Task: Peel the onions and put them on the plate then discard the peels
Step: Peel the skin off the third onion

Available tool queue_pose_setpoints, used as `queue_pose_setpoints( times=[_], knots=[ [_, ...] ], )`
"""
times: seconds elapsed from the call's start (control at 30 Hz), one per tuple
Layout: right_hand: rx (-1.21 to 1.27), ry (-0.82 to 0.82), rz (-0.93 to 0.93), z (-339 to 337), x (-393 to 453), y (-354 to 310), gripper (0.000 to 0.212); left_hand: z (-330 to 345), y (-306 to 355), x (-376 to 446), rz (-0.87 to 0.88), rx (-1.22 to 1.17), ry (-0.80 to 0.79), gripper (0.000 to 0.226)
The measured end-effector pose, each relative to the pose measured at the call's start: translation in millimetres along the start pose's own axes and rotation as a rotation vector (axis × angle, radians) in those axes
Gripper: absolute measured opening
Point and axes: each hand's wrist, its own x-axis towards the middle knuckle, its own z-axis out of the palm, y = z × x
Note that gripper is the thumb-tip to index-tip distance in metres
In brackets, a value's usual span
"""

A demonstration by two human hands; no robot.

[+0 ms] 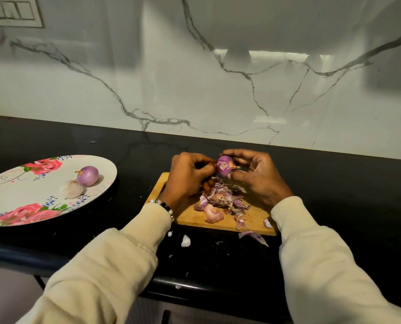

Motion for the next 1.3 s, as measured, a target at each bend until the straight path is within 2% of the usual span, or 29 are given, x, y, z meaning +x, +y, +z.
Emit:
queue_pose_setpoints(
  times=[0.1, 0.27, 0.53, 0.67, 0.77, 0.97, 1.13, 1.3],
  knots=[
    [-0.027, -0.007, 0.002, 0, -1, -1, 0.048, 3, -4, -2, 0.017, 0.026, 0.009, 0.007],
    [0.031, -0.039, -0.009, 6, -3, -2, 0.049, 1, -8, -1, 0.177, 0.283, 0.069, 0.006],
    [0.064, -0.029, -0.067, 6, 1, -2, 0.050, 3, -11, 7, 0.168, 0.222, 0.149, 0.015],
    [0.055, -0.004, -0.077, 5, 3, 1, 0.051, -1, -13, 11, 0.292, 0.301, 0.192, 0.014],
    [0.039, 0.007, -0.070, 5, 4, 2, 0.050, -5, -12, 13, 0.420, 0.366, 0.169, 0.011],
    [-0.041, 0.035, -0.064, 3, 2, 1, 0.046, -9, -7, 11, 0.602, 0.484, 0.049, 0.028],
    [-0.077, 0.055, -0.070, 3, 1, -1, 0.045, -8, -7, 10, 0.619, 0.498, 0.041, 0.029],
    [-0.066, 0.019, -0.061, 6, 3, 0, 0.057, -9, -9, 11, 0.555, 0.440, 0.116, 0.023]
  ],
)
